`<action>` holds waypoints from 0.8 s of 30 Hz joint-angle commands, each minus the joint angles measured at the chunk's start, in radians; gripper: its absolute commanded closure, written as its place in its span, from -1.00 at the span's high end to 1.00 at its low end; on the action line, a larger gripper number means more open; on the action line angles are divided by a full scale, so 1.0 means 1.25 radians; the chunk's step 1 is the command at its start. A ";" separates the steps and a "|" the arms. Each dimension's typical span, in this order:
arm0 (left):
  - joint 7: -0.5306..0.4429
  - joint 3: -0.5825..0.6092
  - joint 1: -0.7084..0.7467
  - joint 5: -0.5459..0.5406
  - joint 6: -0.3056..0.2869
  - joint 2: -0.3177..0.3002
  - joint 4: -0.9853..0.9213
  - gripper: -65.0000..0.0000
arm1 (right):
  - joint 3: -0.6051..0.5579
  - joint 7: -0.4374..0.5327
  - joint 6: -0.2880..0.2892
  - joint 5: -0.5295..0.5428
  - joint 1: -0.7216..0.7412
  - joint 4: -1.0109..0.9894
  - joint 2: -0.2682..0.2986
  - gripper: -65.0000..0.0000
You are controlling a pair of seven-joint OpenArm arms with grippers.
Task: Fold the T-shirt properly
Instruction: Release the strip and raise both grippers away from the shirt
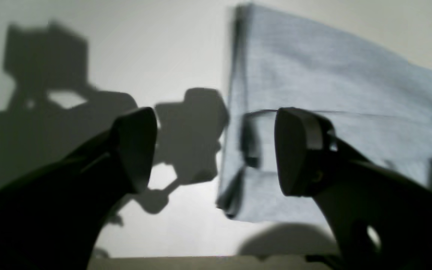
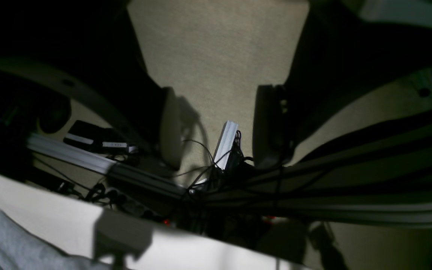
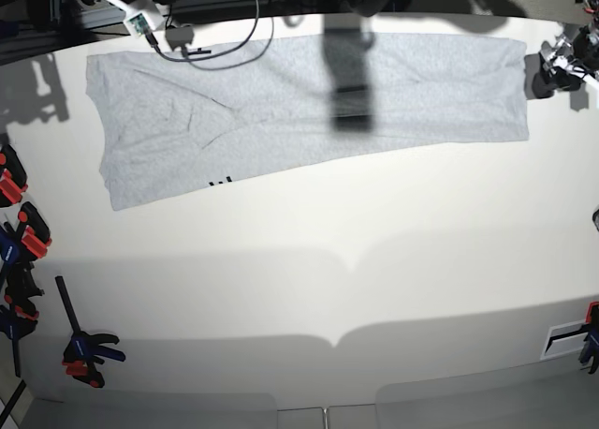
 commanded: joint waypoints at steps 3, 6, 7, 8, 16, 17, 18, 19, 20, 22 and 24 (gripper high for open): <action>0.054 -0.004 -0.054 -0.023 -0.027 -0.038 -0.091 0.37 | 0.003 0.006 0.010 0.040 -0.009 0.014 0.002 -0.08; 0.140 -0.004 -0.091 -0.070 -0.063 -0.047 -0.168 0.37 | 0.003 0.005 0.010 0.046 -0.009 0.014 0.002 -0.08; 0.142 -0.004 -0.094 -0.085 -0.070 -0.047 -0.184 0.37 | 0.003 0.005 0.010 0.046 -0.009 0.014 0.002 -0.08; 0.141 -0.004 -0.094 -0.092 -0.073 -0.047 -0.196 0.37 | 0.003 0.005 0.010 0.046 -0.009 0.014 0.002 -0.08; 0.146 0.084 -0.043 -0.088 -0.117 -0.039 -0.246 0.37 | 0.003 0.006 0.010 0.046 -0.009 0.014 0.002 -0.08; 0.146 0.114 -0.033 -0.079 -0.117 -0.041 -0.246 0.37 | 0.003 0.006 0.010 0.046 -0.009 0.014 0.002 -0.08; 0.148 0.143 -0.025 -0.065 -0.117 -0.042 -0.246 0.37 | 0.003 0.006 0.010 0.046 -0.009 0.014 0.002 -0.08; 0.148 0.172 -0.020 -0.050 -0.117 -0.043 -0.246 0.37 | 0.003 0.006 0.010 0.046 -0.009 0.014 0.002 -0.08; 0.148 0.197 -0.014 -0.042 -0.117 -0.042 -0.246 0.37 | 0.003 0.006 0.010 0.046 -0.009 0.014 0.002 -0.08; 0.144 0.238 -0.009 -0.047 -0.117 -0.042 -0.246 0.37 | 0.003 0.007 0.010 0.046 -0.009 0.014 0.002 -0.08; 0.145 0.266 -0.012 -0.056 -0.117 -0.042 -0.246 0.37 | 0.003 0.006 0.010 0.046 -0.009 0.014 0.002 -0.08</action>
